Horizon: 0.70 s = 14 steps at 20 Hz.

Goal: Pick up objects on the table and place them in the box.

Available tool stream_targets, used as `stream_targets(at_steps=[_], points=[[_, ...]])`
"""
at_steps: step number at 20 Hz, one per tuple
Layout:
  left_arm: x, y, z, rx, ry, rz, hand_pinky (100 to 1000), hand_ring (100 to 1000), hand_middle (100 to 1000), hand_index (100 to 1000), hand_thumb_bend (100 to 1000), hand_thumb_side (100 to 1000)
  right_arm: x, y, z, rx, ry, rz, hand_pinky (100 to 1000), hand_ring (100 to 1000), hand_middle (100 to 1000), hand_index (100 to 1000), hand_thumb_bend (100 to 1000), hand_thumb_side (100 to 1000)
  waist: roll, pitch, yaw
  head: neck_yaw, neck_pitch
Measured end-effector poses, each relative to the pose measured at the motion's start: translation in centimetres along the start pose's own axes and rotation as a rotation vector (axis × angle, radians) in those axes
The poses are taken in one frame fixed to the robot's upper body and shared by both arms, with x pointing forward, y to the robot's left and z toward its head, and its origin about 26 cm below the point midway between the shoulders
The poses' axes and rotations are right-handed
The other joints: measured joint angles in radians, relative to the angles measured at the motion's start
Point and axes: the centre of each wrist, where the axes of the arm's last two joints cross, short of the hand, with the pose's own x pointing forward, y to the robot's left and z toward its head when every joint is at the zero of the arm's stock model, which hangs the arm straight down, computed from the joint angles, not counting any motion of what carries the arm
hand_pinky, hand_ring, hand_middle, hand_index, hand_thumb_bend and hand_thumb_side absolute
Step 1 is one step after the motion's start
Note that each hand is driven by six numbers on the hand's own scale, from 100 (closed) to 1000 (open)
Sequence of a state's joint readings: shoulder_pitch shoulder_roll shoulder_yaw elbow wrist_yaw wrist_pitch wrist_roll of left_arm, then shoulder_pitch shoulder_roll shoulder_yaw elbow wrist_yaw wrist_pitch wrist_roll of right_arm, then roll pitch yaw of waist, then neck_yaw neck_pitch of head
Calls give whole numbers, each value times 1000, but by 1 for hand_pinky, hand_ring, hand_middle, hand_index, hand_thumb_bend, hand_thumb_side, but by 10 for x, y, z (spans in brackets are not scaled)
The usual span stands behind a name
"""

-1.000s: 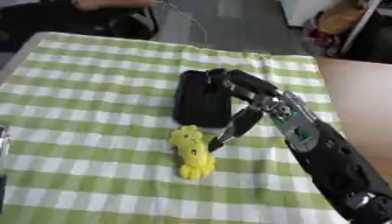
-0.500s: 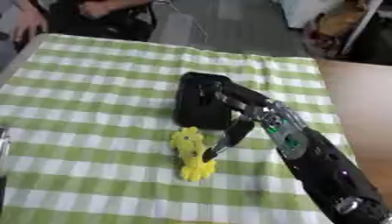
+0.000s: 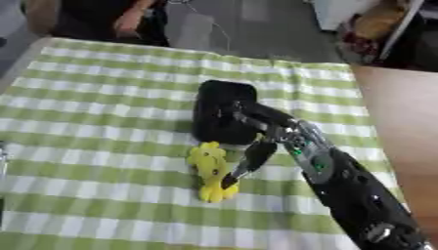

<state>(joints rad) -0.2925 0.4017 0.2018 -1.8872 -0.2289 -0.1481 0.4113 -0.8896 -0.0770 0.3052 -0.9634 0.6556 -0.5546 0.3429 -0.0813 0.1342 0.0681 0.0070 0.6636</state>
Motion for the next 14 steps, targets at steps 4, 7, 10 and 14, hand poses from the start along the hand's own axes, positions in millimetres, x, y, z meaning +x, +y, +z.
stream_targets(at_steps=[4, 7, 10, 14], points=[[0, 0, 0, -1, 0, 1, 523, 624, 772, 867, 297, 835, -1, 6, -1, 13, 4, -8, 618, 627, 731, 850, 1000, 498, 0, 0, 1, 0, 0], [0, 0, 0, -1, -1, 1, 523, 624, 772, 867, 297, 835, -4, 11, 0, 34, 10, -11, 619, 626, 730, 850, 1000, 497, 0, 0, 2, 0, 1], [0, 0, 0, -1, -1, 1, 523, 625, 772, 867, 297, 835, -5, 15, -1, 51, 9, -13, 620, 623, 729, 849, 1000, 495, 0, 0, 2, 0, 1], [0, -1, 0, -2, -1, 1, 523, 625, 772, 867, 297, 835, -7, 18, 0, 65, 11, -11, 622, 623, 729, 849, 1000, 494, 0, 0, 2, 0, 1]])
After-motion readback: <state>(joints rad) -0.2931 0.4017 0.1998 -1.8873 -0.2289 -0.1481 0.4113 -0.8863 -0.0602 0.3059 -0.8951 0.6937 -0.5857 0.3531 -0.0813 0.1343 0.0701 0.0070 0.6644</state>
